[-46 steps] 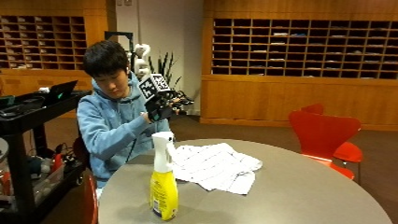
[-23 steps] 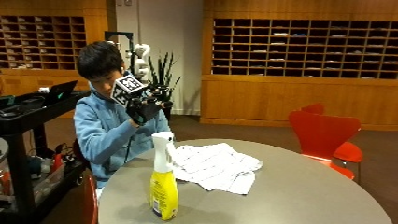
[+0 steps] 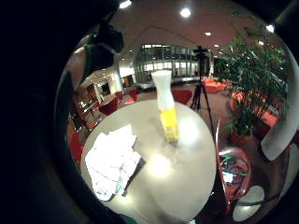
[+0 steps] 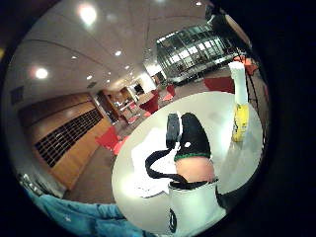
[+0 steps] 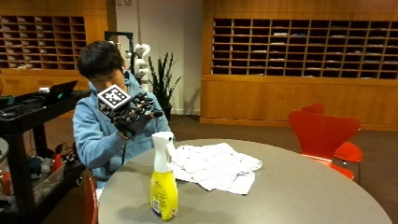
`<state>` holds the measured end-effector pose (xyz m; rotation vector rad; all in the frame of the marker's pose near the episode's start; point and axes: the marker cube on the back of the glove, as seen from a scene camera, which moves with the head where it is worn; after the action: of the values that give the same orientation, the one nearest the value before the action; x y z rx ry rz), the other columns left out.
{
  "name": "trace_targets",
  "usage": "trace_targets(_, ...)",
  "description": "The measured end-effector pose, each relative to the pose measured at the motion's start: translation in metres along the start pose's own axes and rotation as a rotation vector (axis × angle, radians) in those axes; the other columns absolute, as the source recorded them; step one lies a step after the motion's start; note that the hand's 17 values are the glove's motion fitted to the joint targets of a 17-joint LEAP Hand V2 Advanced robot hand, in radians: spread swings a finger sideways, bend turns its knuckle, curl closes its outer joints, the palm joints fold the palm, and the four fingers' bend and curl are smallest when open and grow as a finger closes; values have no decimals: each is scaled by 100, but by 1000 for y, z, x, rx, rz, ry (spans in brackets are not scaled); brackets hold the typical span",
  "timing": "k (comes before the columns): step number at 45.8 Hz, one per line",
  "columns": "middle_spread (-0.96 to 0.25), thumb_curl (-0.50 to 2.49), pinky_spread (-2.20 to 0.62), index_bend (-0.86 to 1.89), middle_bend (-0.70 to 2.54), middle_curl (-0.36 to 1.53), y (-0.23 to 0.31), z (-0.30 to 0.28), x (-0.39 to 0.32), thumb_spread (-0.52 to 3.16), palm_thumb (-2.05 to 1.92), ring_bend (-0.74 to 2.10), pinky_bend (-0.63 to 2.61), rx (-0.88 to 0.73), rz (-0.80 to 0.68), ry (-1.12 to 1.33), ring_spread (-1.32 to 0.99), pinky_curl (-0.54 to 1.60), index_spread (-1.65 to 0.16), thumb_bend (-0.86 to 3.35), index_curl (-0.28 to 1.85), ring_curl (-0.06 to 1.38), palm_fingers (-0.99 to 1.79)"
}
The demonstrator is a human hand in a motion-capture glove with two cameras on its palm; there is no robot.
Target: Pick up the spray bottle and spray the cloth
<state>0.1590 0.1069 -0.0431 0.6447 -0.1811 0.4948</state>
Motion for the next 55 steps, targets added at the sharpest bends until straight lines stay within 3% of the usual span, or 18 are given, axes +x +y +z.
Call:
trace_targets(41, -5, 46, 14, 12, 19, 37, -25, 52, 95, 110, 73, 32, 33, -191, 169, 43, 2, 36, -27, -2, 26, 34, 61)
trace_targets(48, -3, 45, 16, 9, 19, 37, -25, 58, 101, 110, 70, 32, 37, -371, 291, 37, 3, 38, -26, -3, 24, 34, 53)
trace_targets(52, -2, 44, 17, 8, 20, 37, -35, 70, 110, 110, 68, 33, 39, -310, 268, 20, 4, 38, -26, -3, 22, 34, 49)
trace_targets(55, -2, 44, 18, 8, 21, 37, -39, 73, 111, 110, 67, 34, 39, -327, 340, 17, 4, 38, -26, -3, 22, 34, 48)
